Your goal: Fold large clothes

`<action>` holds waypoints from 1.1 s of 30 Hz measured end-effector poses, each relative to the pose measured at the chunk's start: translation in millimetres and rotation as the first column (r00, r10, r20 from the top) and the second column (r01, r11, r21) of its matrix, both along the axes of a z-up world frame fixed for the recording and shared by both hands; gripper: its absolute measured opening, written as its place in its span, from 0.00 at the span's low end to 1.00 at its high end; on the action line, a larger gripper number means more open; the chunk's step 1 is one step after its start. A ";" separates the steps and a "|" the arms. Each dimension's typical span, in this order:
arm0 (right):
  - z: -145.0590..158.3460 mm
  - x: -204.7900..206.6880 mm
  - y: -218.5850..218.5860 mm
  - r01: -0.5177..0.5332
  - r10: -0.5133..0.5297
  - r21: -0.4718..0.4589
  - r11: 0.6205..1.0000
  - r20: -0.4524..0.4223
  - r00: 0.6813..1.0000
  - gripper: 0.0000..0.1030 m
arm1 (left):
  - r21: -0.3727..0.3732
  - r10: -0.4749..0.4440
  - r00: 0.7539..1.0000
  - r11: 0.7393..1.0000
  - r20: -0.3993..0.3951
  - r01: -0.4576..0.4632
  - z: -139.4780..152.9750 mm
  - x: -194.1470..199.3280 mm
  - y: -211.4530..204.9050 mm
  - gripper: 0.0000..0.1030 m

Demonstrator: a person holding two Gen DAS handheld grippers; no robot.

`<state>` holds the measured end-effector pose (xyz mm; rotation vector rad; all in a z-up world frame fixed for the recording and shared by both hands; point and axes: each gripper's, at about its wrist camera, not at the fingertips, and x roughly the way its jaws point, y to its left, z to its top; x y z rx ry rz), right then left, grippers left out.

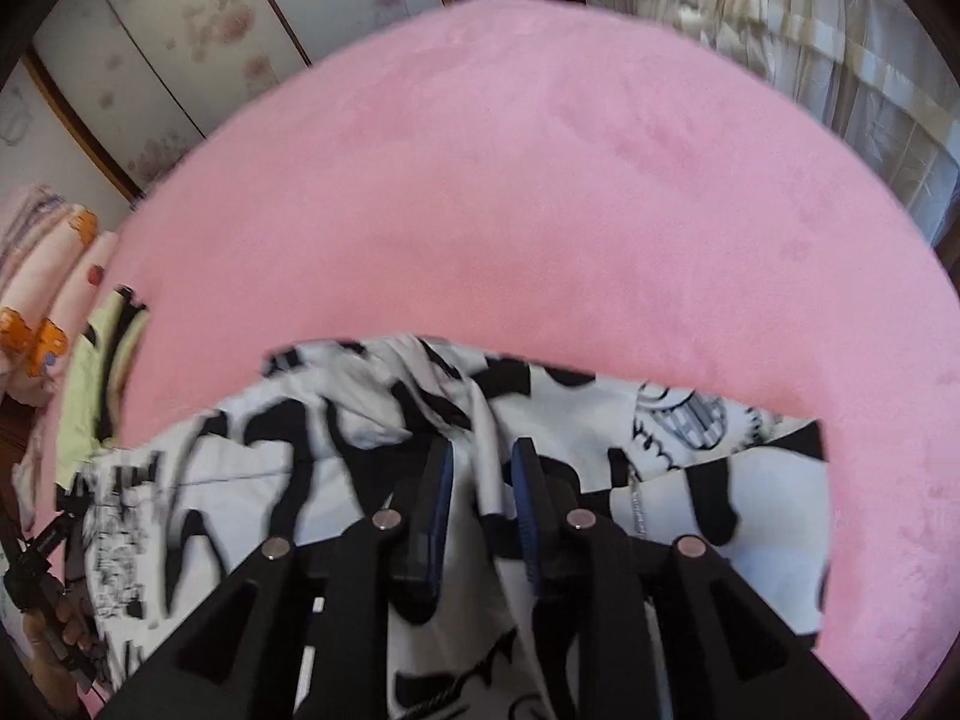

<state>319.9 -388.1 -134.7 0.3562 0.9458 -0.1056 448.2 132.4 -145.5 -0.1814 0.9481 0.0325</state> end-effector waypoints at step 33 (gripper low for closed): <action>19.7 -57.2 69.4 -0.206 0.218 -0.244 0.948 0.024 0.976 0.33 | -0.022 -0.031 0.995 0.999 0.091 0.033 20.1 -82.8 -19.7 0.39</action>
